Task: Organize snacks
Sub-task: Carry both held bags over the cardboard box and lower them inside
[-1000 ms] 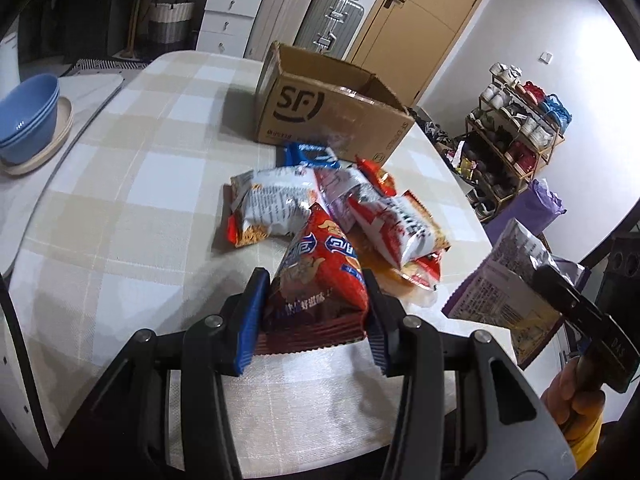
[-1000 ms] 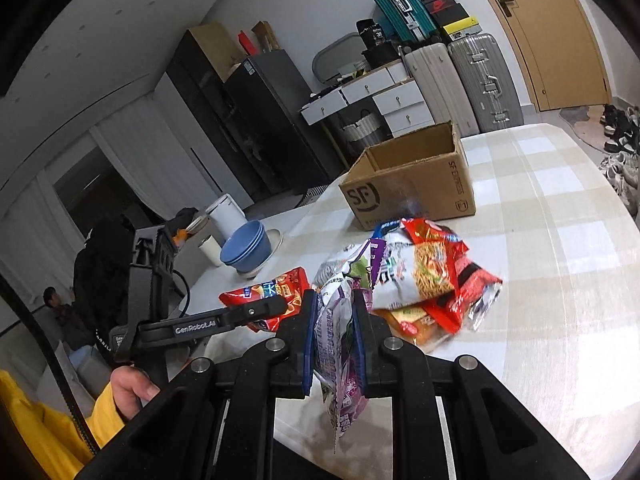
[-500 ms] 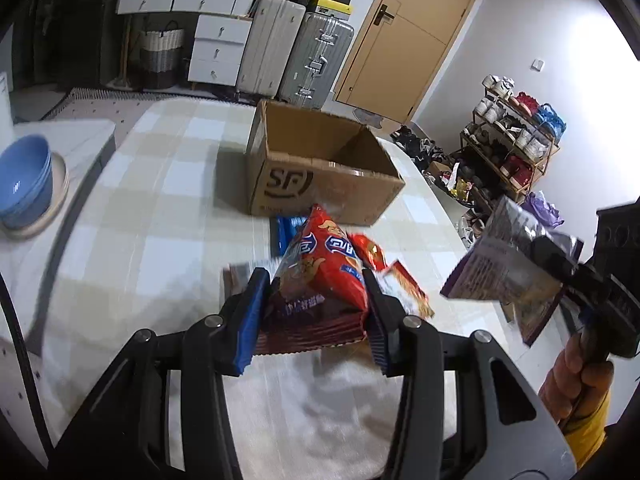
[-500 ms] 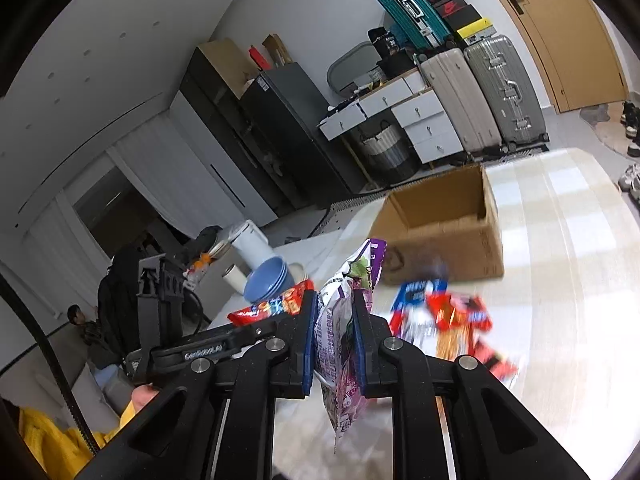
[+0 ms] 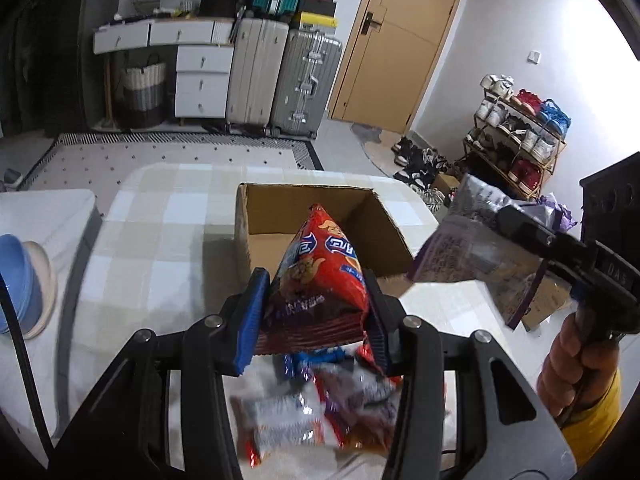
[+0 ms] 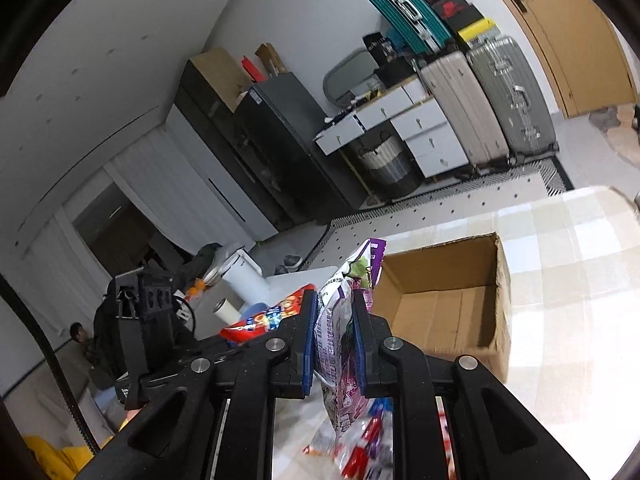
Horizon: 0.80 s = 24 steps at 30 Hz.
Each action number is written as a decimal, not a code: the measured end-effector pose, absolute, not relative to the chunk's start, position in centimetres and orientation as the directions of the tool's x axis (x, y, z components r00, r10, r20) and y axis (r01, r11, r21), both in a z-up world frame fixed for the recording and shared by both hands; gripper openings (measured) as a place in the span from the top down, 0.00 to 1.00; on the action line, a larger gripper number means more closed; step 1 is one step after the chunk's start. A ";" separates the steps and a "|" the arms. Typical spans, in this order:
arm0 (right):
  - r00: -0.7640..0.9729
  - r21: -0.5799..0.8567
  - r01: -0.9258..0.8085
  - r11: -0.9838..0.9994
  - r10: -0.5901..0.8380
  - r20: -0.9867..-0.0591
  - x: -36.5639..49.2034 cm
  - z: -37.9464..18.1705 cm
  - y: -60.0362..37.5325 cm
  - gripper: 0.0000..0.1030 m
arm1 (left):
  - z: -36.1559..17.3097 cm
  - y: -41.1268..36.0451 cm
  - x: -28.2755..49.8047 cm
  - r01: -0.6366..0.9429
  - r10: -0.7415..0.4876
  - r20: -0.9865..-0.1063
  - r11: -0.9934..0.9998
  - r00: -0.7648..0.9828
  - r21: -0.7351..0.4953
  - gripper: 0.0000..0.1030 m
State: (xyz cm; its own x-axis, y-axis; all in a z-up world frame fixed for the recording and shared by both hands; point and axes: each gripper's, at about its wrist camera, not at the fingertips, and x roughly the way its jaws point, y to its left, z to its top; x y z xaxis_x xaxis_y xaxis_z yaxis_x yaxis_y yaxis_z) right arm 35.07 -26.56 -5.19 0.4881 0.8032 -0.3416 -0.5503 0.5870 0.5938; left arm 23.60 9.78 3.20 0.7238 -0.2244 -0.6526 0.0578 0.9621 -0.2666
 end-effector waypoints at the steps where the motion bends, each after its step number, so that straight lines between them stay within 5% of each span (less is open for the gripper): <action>1: 0.491 0.597 -0.541 0.593 0.799 -0.348 35.9 -5.5 -26.3 0.85 | 3.0 9.6 24.8 0.055 -0.227 -0.662 0.961 0.714 -0.269 0.59; 24: 0.503 0.534 -0.443 0.720 0.693 -0.516 46.1 -12.5 -22.8 0.85 | -5.6 6.3 42.0 0.012 -0.191 -0.781 0.973 0.594 -0.229 0.59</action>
